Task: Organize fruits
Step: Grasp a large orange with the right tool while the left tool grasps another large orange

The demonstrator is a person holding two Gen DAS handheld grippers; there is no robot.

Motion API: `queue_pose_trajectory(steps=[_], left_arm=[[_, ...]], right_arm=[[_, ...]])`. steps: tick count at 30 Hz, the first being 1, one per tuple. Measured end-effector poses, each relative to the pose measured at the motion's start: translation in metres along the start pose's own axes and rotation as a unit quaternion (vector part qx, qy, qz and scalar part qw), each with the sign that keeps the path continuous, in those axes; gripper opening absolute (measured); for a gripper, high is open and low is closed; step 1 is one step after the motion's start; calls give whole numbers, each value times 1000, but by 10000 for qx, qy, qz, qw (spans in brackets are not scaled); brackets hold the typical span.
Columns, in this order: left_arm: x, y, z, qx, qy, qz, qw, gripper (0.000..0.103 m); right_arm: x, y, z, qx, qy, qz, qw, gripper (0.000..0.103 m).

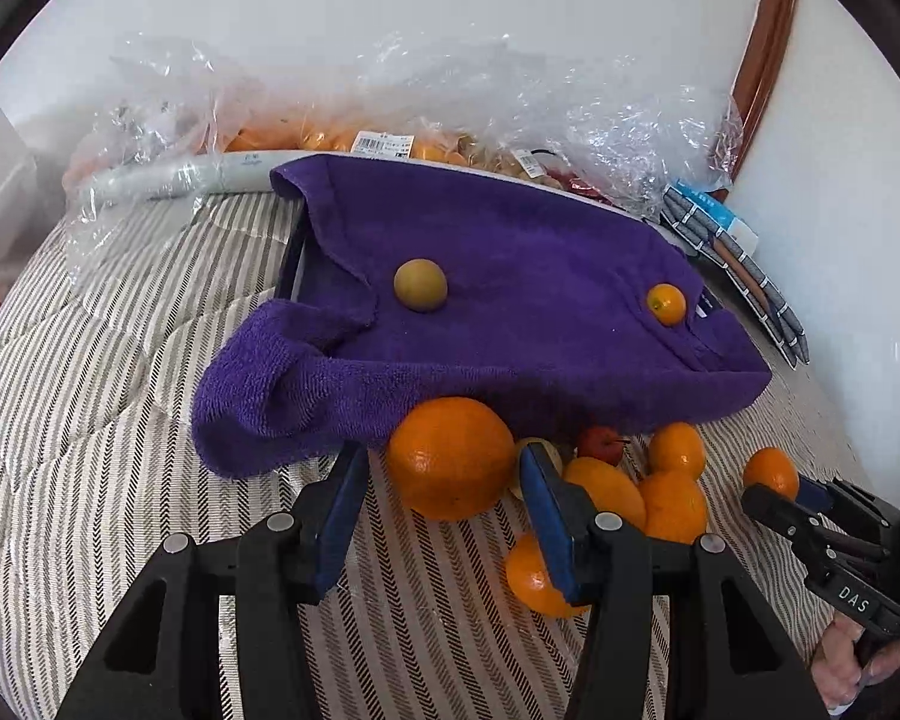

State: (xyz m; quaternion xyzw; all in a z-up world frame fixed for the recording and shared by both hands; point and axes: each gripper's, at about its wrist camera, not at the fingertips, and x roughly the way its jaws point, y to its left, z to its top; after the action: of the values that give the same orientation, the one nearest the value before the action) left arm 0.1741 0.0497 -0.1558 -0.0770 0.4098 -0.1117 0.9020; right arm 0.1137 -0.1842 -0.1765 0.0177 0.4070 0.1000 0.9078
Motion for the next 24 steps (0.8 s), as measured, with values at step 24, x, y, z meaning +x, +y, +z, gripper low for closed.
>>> queue_pose_trajectory(steps=[24], left_arm=[[-30,7,-2,-219,-827,99,9963,40]], right_arm=[[-15,-17,-6,683,-425,-24,9968,40]])
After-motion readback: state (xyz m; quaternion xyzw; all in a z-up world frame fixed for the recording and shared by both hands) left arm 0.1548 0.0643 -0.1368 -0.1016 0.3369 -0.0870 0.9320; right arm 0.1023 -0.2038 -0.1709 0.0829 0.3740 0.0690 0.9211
